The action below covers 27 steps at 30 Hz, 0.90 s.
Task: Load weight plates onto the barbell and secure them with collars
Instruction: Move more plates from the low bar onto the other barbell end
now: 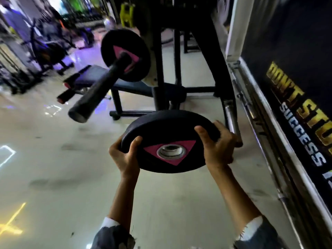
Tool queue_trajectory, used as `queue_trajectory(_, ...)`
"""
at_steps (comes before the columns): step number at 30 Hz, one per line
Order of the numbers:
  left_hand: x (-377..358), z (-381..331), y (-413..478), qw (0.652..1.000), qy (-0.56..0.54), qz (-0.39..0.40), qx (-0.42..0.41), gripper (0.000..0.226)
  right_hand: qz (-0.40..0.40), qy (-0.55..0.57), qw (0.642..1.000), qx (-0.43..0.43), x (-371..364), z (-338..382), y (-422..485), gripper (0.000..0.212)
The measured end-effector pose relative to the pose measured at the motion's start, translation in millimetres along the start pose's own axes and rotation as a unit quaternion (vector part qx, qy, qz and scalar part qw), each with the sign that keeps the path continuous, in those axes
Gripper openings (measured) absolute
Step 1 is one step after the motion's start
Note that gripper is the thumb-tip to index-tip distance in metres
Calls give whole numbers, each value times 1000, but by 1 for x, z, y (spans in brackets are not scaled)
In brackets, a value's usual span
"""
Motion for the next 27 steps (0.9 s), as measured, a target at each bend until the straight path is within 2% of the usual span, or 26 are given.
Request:
queue_trajectory(3,47,-17,23,999,-6,-38,-14,22,2,-10,999,42,-34,46,-9,57)
queue_trajectory(6,90,-27,56,999,-10,-45,-15,23,3,13,999,47,-77,85,-16,57)
queue_trajectory(13,163,-24,149,1000,-8,11,-26,29,-40,13,999,3,-177,130,-29,67)
queue_trajectory(17,179,0,184,999,-22,27,-4,28,-65,-7,998,-23,-213,134,-32,68)
queue_trajectory(22,179,21,196,997,-34,67,-13,14,-98,0,995,-1,-219,135,-39,44)
queue_trajectory(27,172,29,202,995,-61,74,-12,10,-138,-1,990,18,-213,131,-35,57)
Point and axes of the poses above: each hand's wrist, its own y-axis towards the middle knuckle, its own x-axis out of the back of the hand, z = x × y, the point moved 5 cm from there along y, towards the middle knuckle, and after that the axes turned 12 degrees about -y, right-handed, at the moved point
